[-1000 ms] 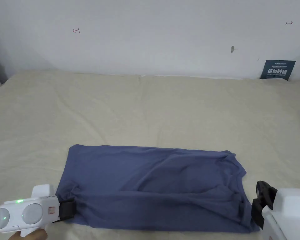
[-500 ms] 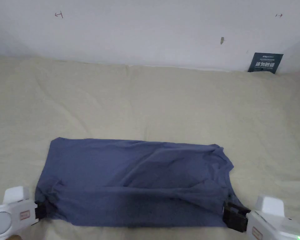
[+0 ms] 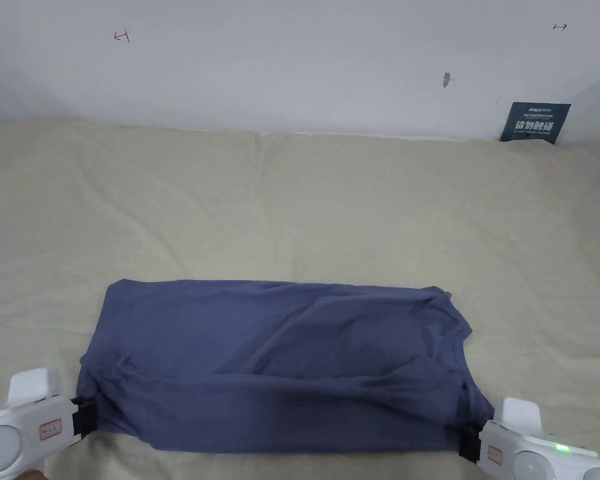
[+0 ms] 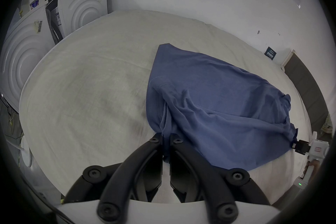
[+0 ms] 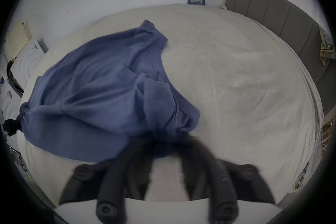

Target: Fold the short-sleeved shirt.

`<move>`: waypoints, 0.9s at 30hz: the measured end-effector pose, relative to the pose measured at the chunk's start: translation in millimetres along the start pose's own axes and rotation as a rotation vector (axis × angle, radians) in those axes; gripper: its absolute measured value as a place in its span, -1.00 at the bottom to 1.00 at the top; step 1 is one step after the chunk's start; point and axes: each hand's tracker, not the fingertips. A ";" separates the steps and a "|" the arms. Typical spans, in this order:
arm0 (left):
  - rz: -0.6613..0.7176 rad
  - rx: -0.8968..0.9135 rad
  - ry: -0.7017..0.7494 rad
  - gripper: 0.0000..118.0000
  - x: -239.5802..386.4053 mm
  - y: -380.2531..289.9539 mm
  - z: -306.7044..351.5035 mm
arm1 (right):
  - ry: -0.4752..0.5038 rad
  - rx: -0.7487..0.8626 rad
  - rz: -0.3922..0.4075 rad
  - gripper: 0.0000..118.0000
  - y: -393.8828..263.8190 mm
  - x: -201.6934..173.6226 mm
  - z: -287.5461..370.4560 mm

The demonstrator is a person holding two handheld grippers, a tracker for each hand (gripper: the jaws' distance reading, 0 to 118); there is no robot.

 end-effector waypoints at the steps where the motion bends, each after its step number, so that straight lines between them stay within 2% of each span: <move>1: 0.000 -0.002 0.001 -0.89 0.8 -1.5 1.0 | 0.023 0.006 -0.002 -0.84 0.2 -0.1 2.7; 3: 0.004 -0.002 0.004 -0.88 0.2 -2.5 4.5 | 0.003 0.015 -0.001 -0.84 0.3 0.3 9.9; 7: 0.056 0.012 -0.013 -0.89 -6.5 -7.3 17.8 | 0.044 0.060 -0.068 -0.85 -7.6 8.0 32.1; 17: 0.054 -0.030 0.004 -0.89 -30.6 -66.0 67.6 | 0.037 0.049 -0.076 -0.85 -78.5 27.9 115.1; 21: 0.038 -0.087 0.039 -0.88 -52.5 -89.5 66.6 | 0.034 0.008 -0.071 -0.85 -109.5 34.6 123.0; 27: 0.030 -0.169 0.081 -0.88 -59.5 -106.9 42.6 | 0.020 -0.064 -0.081 -0.85 -129.3 38.2 101.5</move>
